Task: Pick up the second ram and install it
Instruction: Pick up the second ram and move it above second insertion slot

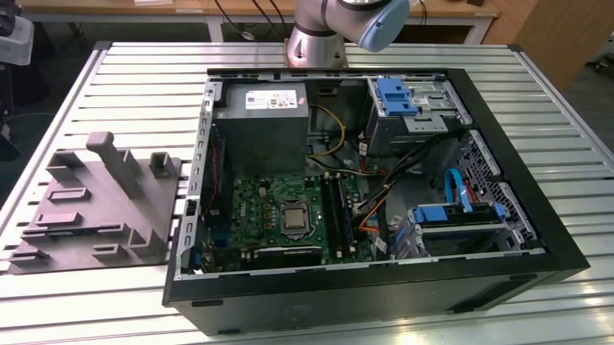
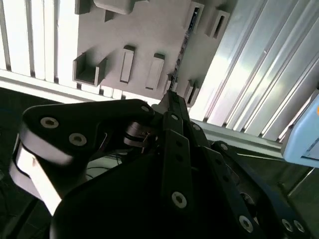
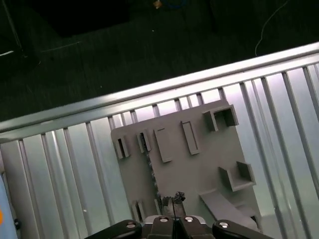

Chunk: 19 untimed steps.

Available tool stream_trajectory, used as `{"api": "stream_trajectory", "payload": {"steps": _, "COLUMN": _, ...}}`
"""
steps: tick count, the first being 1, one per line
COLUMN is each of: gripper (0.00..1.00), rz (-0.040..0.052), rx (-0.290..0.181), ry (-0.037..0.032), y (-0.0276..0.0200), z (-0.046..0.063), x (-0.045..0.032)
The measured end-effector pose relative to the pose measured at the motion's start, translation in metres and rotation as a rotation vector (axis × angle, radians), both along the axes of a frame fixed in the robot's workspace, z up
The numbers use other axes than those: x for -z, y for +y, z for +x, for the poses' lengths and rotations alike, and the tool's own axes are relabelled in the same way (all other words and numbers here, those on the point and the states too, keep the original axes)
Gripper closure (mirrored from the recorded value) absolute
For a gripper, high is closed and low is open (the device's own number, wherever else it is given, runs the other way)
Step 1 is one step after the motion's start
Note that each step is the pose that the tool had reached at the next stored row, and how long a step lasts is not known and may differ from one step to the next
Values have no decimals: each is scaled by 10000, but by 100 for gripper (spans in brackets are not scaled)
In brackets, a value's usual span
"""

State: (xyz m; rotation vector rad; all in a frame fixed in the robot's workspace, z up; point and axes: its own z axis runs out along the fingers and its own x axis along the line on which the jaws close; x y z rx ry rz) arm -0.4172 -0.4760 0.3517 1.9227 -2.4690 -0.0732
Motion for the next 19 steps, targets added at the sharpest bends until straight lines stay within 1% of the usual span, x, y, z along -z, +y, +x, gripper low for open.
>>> {"api": "stream_trajectory", "payload": {"steps": 7, "gripper": 90, "rz": 1, "rx": -1269, "ry": -1, "y": 0, "z": -1, "x": 35}}
{"api": "stream_trajectory", "payload": {"steps": 9, "gripper": 90, "rz": 12, "rx": -1515, "ry": -1, "y": 0, "z": -1, "x": 37}}
{"api": "stream_trajectory", "payload": {"steps": 14, "gripper": 90, "rz": 15, "rx": -1533, "ry": -2, "y": 0, "z": -1, "x": 39}}
{"api": "stream_trajectory", "payload": {"steps": 15, "gripper": 90, "rz": 31, "rx": -1539, "ry": -3, "y": -1, "z": 0, "x": 41}}
{"api": "stream_trajectory", "payload": {"steps": 18, "gripper": 90, "rz": 179, "rx": -1590, "ry": -10, "y": -7, "z": 0, "x": 58}}
{"api": "stream_trajectory", "payload": {"steps": 19, "gripper": 90, "rz": 198, "rx": -1612, "ry": -5, "y": -9, "z": 0, "x": 66}}
